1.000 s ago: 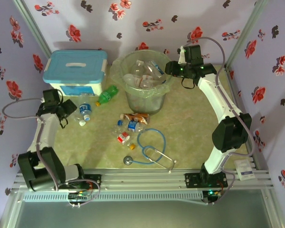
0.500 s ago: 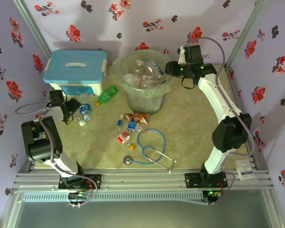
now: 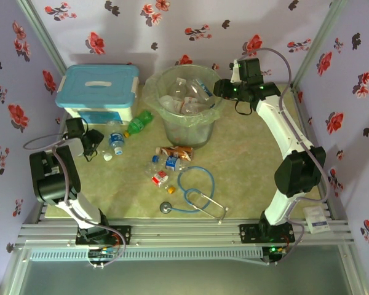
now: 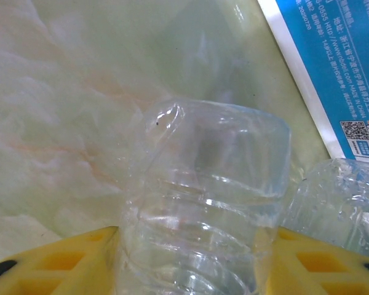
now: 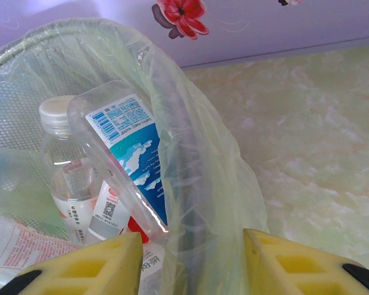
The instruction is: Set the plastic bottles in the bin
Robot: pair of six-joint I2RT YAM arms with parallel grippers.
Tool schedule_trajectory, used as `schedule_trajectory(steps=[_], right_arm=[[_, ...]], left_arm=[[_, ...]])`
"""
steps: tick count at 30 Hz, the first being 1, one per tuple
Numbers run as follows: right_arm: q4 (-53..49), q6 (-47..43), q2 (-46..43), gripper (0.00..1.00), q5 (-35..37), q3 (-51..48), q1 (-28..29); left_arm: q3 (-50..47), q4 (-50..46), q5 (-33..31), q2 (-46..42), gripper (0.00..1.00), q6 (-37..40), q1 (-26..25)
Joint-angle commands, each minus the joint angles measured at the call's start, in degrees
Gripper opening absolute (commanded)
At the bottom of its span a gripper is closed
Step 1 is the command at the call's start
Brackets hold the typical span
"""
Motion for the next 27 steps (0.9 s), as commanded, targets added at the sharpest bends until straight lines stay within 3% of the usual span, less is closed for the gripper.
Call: schedule_trajectory(steps=[1, 10, 13, 18, 23, 27], right_arm=[[-0.05, -0.26, -0.79, 0.46, 0.09, -0.17, -0.27], [0.14, -0.26, -1.0, 0.46, -0.05, -0.4, -0.22], [0.14, -0.26, -1.05, 0.46, 0.02, -0.47, -0.27], [0.66, 0.25, -1.12, 0.46, -0.07, -0.64, -0.12], [0.67, 0.53, -1.37, 0.46, 0.44, -0.99, 0.44], [0.65, 0.43, -1.51, 0.46, 1.21, -1.34, 0.63]], left_arm=[[-0.75, -1.3, 0.51, -4.33, 0.52, -0.05, 0.42], [1.53, -7.22, -0.95, -18.93, 0.46, 0.17, 0.28], [4.92, -9.36, -1.55, -25.63, 0.44, 0.83, -2.02], [20.75, -14.86, -1.7, -28.22, 0.42, 8.02, -13.53], [40.69, -20.62, -1.75, -19.64, 0.42, 19.44, -27.47], [54.23, -24.01, -2.64, -10.44, 0.43, 28.29, -33.47]])
